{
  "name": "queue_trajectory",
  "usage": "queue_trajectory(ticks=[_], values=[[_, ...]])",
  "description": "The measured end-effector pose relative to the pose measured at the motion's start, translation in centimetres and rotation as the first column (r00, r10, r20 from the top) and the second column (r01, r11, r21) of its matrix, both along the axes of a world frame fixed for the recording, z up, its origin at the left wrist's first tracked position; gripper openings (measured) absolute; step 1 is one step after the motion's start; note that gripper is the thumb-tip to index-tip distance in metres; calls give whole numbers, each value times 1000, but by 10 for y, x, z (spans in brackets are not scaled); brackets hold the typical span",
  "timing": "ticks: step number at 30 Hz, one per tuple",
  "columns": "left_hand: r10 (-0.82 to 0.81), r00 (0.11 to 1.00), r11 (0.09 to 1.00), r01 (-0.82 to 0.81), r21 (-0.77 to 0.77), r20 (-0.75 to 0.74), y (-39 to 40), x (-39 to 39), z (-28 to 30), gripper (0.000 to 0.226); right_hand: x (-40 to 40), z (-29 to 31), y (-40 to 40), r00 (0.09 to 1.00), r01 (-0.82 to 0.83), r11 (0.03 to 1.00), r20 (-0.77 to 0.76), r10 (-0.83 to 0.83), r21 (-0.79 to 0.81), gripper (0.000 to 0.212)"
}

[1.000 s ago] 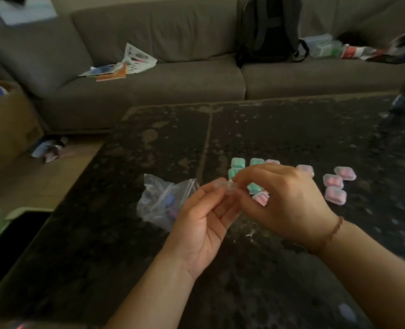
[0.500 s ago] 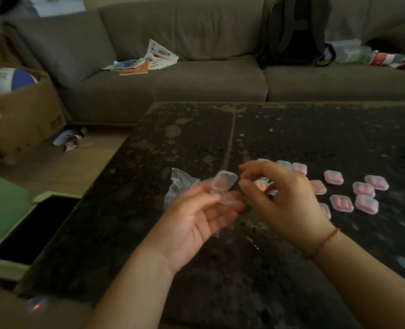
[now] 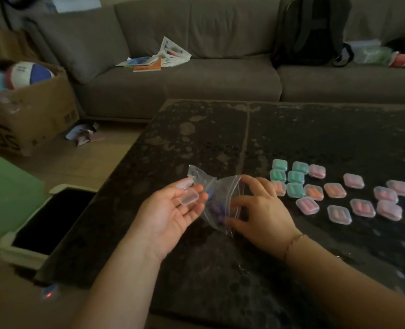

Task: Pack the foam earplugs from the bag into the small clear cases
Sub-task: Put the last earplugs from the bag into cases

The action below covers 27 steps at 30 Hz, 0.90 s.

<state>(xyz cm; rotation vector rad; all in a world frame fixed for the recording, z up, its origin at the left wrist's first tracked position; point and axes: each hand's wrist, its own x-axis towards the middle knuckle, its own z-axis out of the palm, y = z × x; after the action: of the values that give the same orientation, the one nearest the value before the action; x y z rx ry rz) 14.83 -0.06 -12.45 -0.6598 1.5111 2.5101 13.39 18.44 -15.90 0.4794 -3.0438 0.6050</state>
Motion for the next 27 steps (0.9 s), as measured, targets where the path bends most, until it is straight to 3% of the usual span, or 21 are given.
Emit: queue_trajectory(ticks=[12, 18, 22, 27], values=[[-78, 996, 997, 79, -21, 33, 7, 4, -4, 27, -5, 6, 10, 971, -108, 988, -200, 128, 109, 29], [-216, 976, 976, 216, 9, 22, 14, 9, -11, 34, 2, 29, 22, 829, -214, 972, -544, 127, -99, 16], [-407, 913, 899, 401, 175, -1, 24, 14, -6, 27, 8, 35, 8, 701, -347, 933, -635, 325, 95, 18], [-440, 897, 889, 428, 166, 44, 30, 17, -8, 41, 9, 33, 6, 743, -322, 921, -545, 389, 218, 19]])
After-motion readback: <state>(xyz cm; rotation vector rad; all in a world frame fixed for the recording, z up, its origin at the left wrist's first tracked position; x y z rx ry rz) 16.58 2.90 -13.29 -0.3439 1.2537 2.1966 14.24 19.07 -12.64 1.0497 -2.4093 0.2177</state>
